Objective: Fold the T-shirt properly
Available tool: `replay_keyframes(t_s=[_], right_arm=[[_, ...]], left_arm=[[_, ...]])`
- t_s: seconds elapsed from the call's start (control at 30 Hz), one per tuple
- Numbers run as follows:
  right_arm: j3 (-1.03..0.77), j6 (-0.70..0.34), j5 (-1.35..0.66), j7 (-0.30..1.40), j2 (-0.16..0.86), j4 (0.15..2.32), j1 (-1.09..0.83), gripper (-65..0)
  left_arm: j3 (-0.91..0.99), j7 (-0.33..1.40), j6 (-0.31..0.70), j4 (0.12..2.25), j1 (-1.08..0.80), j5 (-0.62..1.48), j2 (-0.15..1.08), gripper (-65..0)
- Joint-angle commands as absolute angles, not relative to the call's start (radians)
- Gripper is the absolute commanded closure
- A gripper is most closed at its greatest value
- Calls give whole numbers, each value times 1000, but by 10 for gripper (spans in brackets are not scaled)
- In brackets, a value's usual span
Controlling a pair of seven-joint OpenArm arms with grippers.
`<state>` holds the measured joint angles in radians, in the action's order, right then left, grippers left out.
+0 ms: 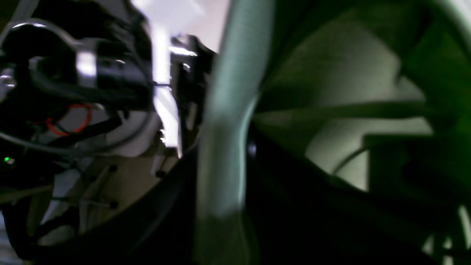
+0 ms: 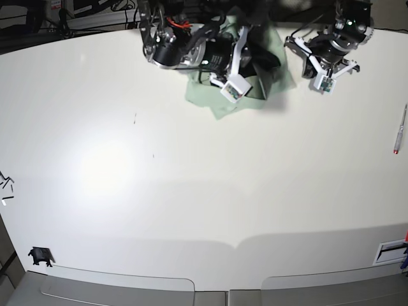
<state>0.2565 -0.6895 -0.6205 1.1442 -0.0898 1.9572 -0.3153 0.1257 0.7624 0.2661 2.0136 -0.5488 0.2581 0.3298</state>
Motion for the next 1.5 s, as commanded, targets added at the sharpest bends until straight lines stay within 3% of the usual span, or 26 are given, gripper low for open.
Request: replay_keyframes(t_s=[0.0, 0.17, 0.23, 0.3, 0.73, 1.0, 1.1, 1.17, 1.47], right_arm=[[259, -698, -645, 1114, -105, 1975, -307, 0], [260, -698, -646, 1107, -122, 1974, -299, -1], [263, -698, -646, 1106, -122, 1974, -300, -115], [271, -698, -660, 1108, -122, 1974, -300, -162], [460, -698, -684, 1143, -122, 1915, -302, -163], [472, -698, -702, 1136, -146, 1922, -294, -175], [472, -698, -730, 1144, -153, 1956, -291, -189], [472, -698, -729, 1143, -152, 1991, -290, -189], [432, -698, -484, 1096, -149, 2143, -289, -189]], left_arm=[[131, 744, 266, 2032, -551, 264, 336, 0], [131, 744, 266, 2032, -551, 264, 336, 0], [131, 744, 266, 2032, -551, 264, 336, 0], [131, 743, 266, 2032, -551, 265, 336, 0], [131, 733, 266, 2036, -548, 264, 374, 0], [160, 733, 266, 2044, -549, 303, 405, 0], [213, 733, 266, 2044, -549, 354, 405, -57], [261, 733, 269, 2044, -549, 387, 405, -60], [405, 842, 538, 2044, -552, 721, 405, -67]])
